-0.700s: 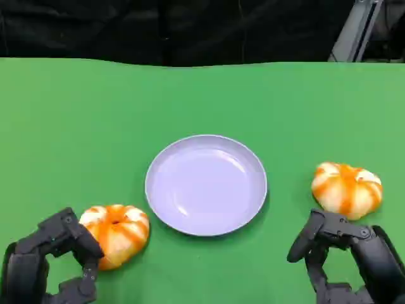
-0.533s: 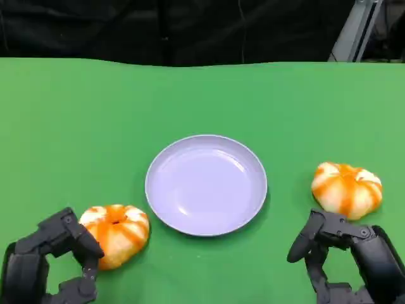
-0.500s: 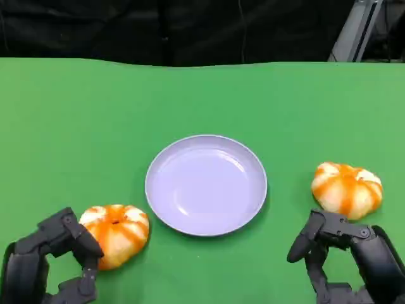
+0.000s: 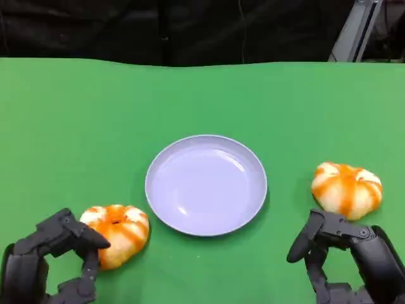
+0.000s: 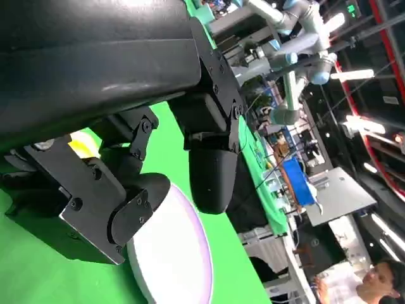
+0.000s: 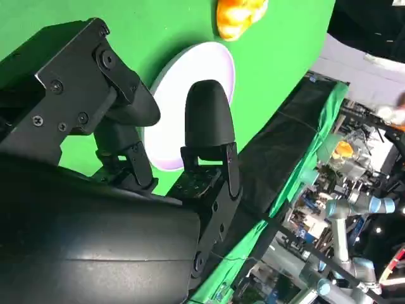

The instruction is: Grasp the bread from the table and place it into the plate.

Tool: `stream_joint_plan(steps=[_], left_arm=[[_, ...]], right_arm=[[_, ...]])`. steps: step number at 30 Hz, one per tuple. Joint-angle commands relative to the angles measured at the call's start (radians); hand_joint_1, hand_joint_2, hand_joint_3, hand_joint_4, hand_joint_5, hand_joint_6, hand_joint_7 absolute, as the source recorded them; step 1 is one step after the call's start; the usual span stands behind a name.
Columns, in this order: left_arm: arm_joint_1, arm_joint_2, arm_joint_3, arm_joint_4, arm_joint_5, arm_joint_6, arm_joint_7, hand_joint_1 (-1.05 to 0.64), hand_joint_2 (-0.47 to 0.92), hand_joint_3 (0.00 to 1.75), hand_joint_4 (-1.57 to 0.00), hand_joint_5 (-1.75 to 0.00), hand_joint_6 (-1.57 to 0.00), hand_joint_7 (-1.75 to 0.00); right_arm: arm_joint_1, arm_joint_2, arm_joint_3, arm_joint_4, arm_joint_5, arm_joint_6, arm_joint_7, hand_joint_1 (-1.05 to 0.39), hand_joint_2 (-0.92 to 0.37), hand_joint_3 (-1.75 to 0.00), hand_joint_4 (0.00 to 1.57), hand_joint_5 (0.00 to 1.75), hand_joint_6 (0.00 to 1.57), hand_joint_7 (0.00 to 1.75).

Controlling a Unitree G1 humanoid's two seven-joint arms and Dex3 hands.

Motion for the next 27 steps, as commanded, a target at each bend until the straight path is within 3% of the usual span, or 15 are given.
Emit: stream_joint_plan(steps=[1,3,5,8,13,19,27], left_arm=[[-0.004,0.018,0.025,0.006,0.097,-0.026,0.055,-0.04,0.66,0.64,-0.77,-0.88,-0.88,-0.38],[-0.003,0.031,0.034,0.007,0.166,-0.033,0.085,-0.1,0.78,0.37,-0.76,-0.68,-0.87,-0.17],[0.006,0.046,0.04,-0.011,0.254,-0.018,0.12,-0.16,0.86,0.17,-0.64,-0.49,-0.74,-0.04],[0.02,0.07,0.039,-0.051,0.407,0.042,0.175,-0.31,0.89,0.06,-0.38,-0.32,-0.43,0.0],[0.035,0.096,0.007,-0.152,0.554,0.212,0.18,-0.52,0.9,0.02,-0.14,-0.21,-0.2,0.0],[0.032,0.156,-0.064,-0.269,0.723,0.434,0.131,-0.54,0.9,0.0,-0.15,-0.22,-0.18,-0.01],[-0.058,0.214,-0.199,-0.272,0.942,0.66,0.111,-0.55,0.89,0.0,-0.27,-0.25,-0.27,-0.03]], right_arm=[[0.003,-0.005,-0.006,-0.009,0.01,0.001,-0.002,0.12,-0.32,-1.43,0.83,1.61,0.8,1.33],[0.004,-0.002,-0.005,-0.006,0.016,-0.003,-0.001,0.12,-0.32,-1.43,0.83,1.62,0.8,1.33],[0.004,-0.001,-0.003,-0.006,0.019,-0.003,-0.001,0.12,-0.32,-1.43,0.83,1.63,0.8,1.33],[0.002,-0.002,-0.003,0.001,0.02,-0.012,-0.002,0.11,-0.33,-1.42,0.83,1.64,0.8,1.33],[0.003,-0.001,-0.001,0.0,0.022,-0.013,-0.003,0.1,-0.33,-1.43,0.84,1.65,0.8,1.34],[0.003,0.001,0.003,-0.005,0.018,-0.008,-0.003,0.11,-0.33,-1.43,0.83,1.65,0.79,1.35],[-0.002,0.004,0.005,0.008,0.02,-0.014,-0.006,0.1,-0.33,-1.43,0.84,1.64,0.79,1.35]])
